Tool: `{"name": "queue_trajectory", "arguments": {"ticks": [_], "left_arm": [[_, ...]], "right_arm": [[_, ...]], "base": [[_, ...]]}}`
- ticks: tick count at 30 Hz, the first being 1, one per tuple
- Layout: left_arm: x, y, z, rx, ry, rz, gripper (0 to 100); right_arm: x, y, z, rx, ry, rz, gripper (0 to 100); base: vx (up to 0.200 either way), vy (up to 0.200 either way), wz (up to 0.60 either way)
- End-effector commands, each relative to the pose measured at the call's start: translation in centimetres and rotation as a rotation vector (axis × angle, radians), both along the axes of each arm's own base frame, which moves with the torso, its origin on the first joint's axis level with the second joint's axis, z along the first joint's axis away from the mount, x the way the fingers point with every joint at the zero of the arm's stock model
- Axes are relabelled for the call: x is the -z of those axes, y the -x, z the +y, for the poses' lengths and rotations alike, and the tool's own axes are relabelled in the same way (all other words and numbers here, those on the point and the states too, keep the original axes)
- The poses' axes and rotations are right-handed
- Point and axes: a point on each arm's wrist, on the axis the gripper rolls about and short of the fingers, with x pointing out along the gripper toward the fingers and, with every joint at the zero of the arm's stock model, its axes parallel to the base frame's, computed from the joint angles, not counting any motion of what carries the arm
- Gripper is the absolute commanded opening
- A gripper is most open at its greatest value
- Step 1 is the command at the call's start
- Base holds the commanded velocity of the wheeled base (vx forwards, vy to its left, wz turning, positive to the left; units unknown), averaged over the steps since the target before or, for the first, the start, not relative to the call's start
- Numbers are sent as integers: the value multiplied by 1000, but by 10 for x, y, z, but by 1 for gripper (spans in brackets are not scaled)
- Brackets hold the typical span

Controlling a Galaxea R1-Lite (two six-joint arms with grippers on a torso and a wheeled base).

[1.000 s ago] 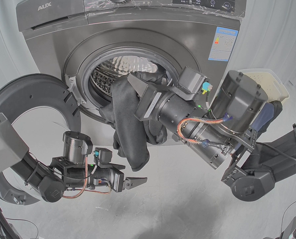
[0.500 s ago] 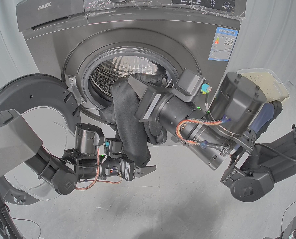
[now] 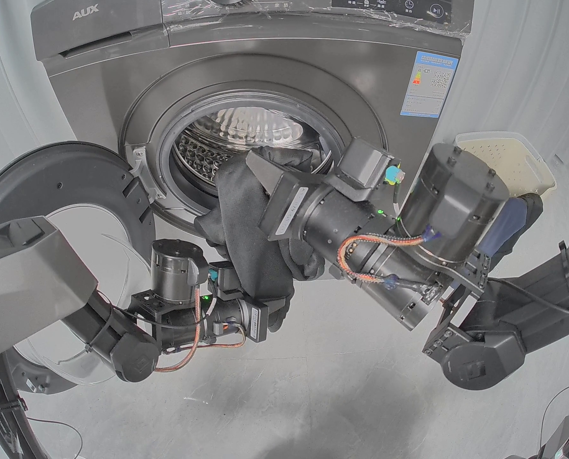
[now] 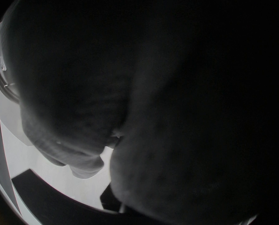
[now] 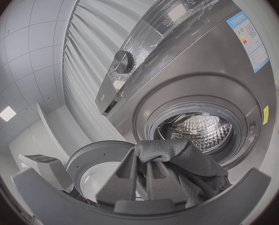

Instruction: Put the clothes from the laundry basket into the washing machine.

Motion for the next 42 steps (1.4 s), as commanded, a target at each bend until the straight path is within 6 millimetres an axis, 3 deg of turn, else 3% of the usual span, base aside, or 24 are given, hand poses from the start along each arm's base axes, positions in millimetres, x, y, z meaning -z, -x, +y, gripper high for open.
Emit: {"name": "queue_trajectory", "arguments": {"ticks": [1,6,9,10,16,21,23,29,35,42], "left_arm": [[-8,23,-5,46,9,-13,0],[-32,71,4,114,29,-38,0],[-44,95,13,145,47,-60,0],[-47,100,15,149,54,-69,0],[-80,115,27,143,154,-139,0],[-94,108,24,120,209,-173,0],[-105,95,22,90,253,-208,0],[-117,79,20,-16,315,-255,0],[-129,80,21,-16,415,-320,0],[-137,80,25,-21,467,-355,0]], "right_arm": [[5,-5,-4,18,14,12,0],[21,-18,-11,69,52,46,0],[30,-16,-16,72,80,69,0],[34,-14,-17,69,93,78,100],[57,-5,-31,71,176,138,100],[74,-5,-48,114,259,163,100],[81,-1,-61,132,305,167,100],[94,6,-85,150,381,174,100],[119,7,-107,147,470,246,100],[142,24,-120,71,552,321,100]], "base": [[0,0,0],[0,0,0],[0,0,0],[0,0,0],[0,0,0],[0,0,0],[0,0,0],[0,0,0],[0,0,0],[0,0,0]]}}
